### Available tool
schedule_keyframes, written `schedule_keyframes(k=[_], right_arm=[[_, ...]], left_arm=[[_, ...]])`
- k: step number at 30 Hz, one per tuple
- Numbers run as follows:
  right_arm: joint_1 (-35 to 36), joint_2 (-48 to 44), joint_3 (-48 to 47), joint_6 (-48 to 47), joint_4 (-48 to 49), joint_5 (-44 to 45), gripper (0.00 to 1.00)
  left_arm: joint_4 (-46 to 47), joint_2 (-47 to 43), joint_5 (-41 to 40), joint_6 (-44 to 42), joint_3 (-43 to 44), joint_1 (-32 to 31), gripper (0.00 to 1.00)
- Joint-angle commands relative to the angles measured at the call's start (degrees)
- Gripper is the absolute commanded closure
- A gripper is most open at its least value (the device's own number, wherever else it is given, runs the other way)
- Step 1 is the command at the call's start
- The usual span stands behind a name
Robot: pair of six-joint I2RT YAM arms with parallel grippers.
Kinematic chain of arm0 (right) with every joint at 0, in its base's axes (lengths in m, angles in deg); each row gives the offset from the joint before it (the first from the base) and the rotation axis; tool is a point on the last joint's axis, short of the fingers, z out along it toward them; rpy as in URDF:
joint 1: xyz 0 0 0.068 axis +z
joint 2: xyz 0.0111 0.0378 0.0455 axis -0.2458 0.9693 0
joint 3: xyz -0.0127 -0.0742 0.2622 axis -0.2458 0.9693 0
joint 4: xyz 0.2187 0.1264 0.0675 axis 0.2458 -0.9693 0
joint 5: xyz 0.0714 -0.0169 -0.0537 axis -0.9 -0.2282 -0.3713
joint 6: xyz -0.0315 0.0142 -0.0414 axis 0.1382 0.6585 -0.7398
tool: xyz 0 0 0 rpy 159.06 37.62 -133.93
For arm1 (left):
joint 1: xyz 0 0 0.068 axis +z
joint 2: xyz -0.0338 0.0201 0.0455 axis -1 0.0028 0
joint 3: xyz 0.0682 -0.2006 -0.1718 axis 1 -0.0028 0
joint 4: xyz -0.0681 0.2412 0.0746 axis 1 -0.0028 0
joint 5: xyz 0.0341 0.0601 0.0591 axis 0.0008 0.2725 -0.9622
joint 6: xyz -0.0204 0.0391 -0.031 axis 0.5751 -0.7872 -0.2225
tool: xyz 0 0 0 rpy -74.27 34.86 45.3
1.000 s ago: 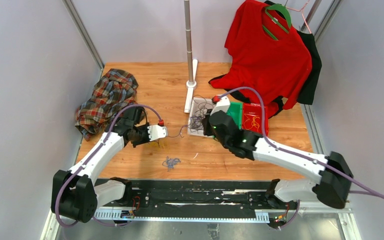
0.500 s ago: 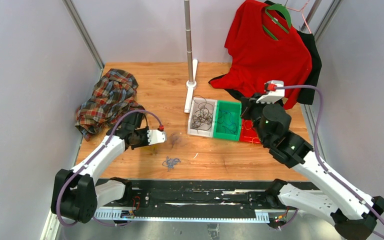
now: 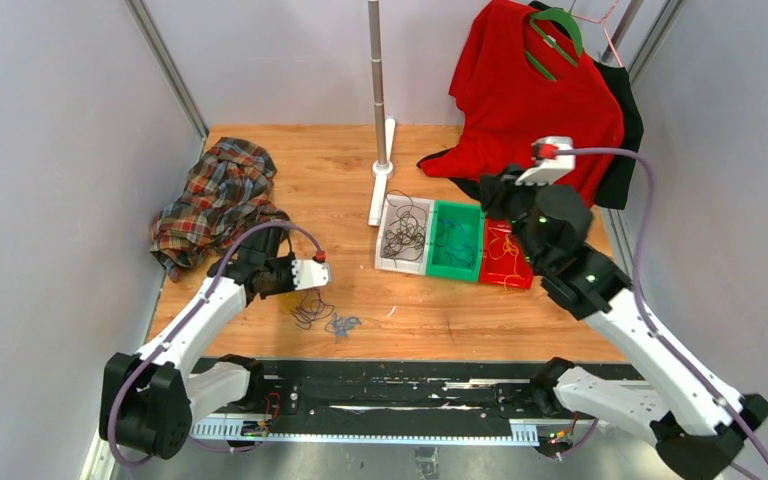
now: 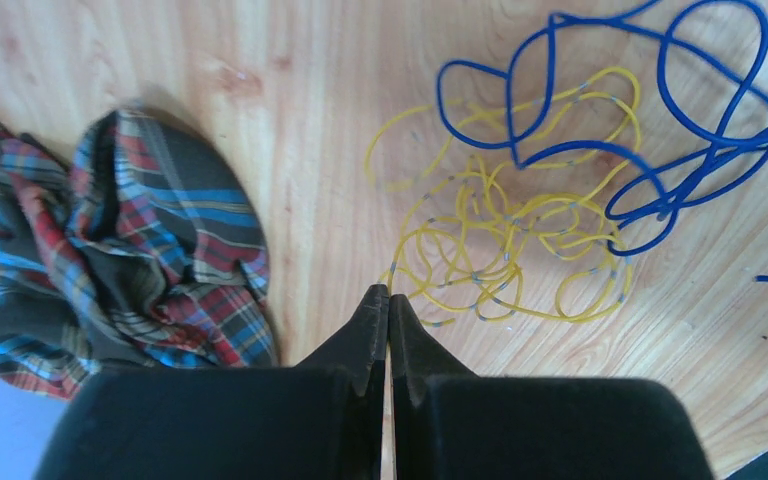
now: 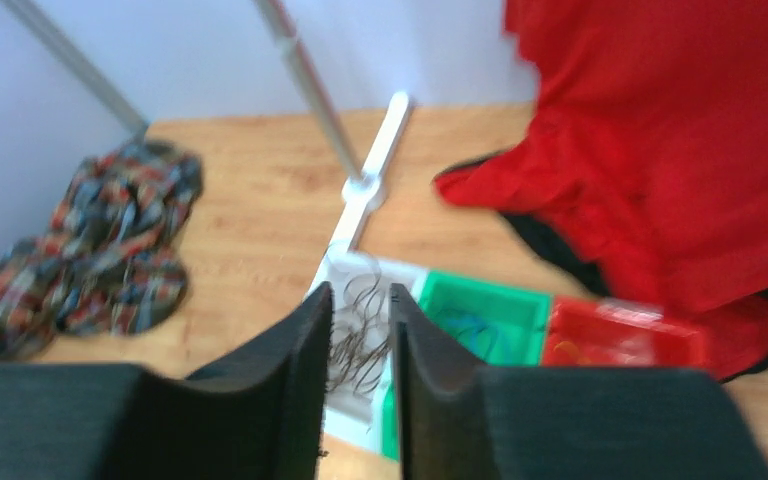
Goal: Untangle the cables
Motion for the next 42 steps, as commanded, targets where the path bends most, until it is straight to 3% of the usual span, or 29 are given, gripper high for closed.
schedule_keyframes(k=[1,6,11,18,27,38,42], right_arm=[[5.5,6.2,7.0,1.6,3.7,-6.9,0.67],[16.5,15.9,12.9,-3.0,18.5,-13.3,0.50],[25.6,30.2,14.8,-10.8,35.6,-19.1,0.45],[30.0,47.3,8.6,-9.7,44.0,-26.0,0.43],[32.9,56.8,-0.9,-11.5,31.4,-30.0,0.46],[32.9,59.6,-6.0,-17.6,18.1,-27.9,0.47],[31.9,57.9,-4.0,-17.9,20.0,-25.0,0.48]], left_arm=[[-4.5,-2.2,5.7,3.7,4.8,0.9,0.99],[-7.2,-2.7,9.0,5.7,7.6,1.9,0.99],[-9.7,-0.8,12.2,8.8,10.4,3.8,0.99],[-11.7,-1.5,13.2,9.5,11.4,4.7,0.99],[-9.6,-1.2,10.6,7.8,10.2,4.9,0.99],[-6.7,1.1,8.9,9.3,9.9,4.9,0.99],[-7.7,1.0,9.6,10.0,9.7,5.2,0.99]])
